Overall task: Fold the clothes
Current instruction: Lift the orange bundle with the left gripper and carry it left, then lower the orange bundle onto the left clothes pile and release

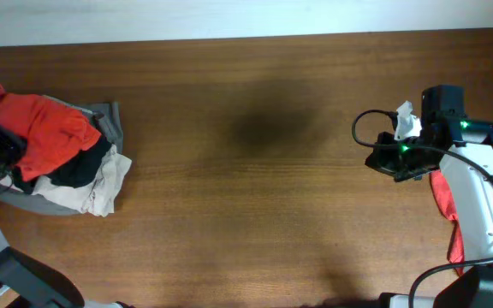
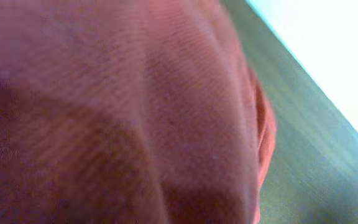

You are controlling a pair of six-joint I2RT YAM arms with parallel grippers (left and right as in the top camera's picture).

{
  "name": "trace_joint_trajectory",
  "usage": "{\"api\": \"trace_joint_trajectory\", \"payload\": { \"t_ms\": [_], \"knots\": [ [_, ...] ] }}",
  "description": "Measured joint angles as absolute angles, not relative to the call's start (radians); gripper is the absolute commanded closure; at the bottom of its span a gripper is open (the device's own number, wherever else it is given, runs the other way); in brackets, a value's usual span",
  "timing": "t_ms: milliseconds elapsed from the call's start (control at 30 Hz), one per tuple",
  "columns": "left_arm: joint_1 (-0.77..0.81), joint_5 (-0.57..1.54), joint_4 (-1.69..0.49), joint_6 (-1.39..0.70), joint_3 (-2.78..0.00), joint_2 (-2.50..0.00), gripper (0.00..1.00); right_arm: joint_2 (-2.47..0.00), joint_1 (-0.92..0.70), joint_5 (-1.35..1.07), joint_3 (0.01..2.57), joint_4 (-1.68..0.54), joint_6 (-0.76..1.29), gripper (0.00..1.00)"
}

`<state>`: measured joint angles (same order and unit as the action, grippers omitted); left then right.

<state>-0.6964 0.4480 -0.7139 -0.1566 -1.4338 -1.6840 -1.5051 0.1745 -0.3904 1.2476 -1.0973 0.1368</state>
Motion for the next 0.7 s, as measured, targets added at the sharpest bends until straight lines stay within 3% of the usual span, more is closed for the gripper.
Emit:
{"api": "trace_joint_trajectory", "payload": {
  "t_ms": [367,400,467,533,700],
  "knots": [
    [-0.69,0.393,-0.752,-0.139,-1.452,-1.684,0.98,-1.505,0.175,-0.393,1.248,-1.105,0.141,0.92],
    [-0.69,0.379,-0.776,-0.146,-1.452,-1.684,0.92,-1.505,0.175,-0.394,1.248,-1.105,0.141,0.92],
    [-0.69,0.353,-0.821,-0.163,-1.452,-1.684,0.66,-1.505,0.175,-0.394,1.248,-1.105,0.143,0.92],
    [-0.686,0.336,-0.846,-0.186,-1.445,-1.684,0.49,-1.505,0.175,-0.394,1.248,-1.105,0.143,0.92],
    [-0.671,0.336,-0.857,-0.22,-1.423,-1.684,0.43,-1.505,0.175,-0.394,1.248,-1.105,0.146,0.91]
  ]
}}
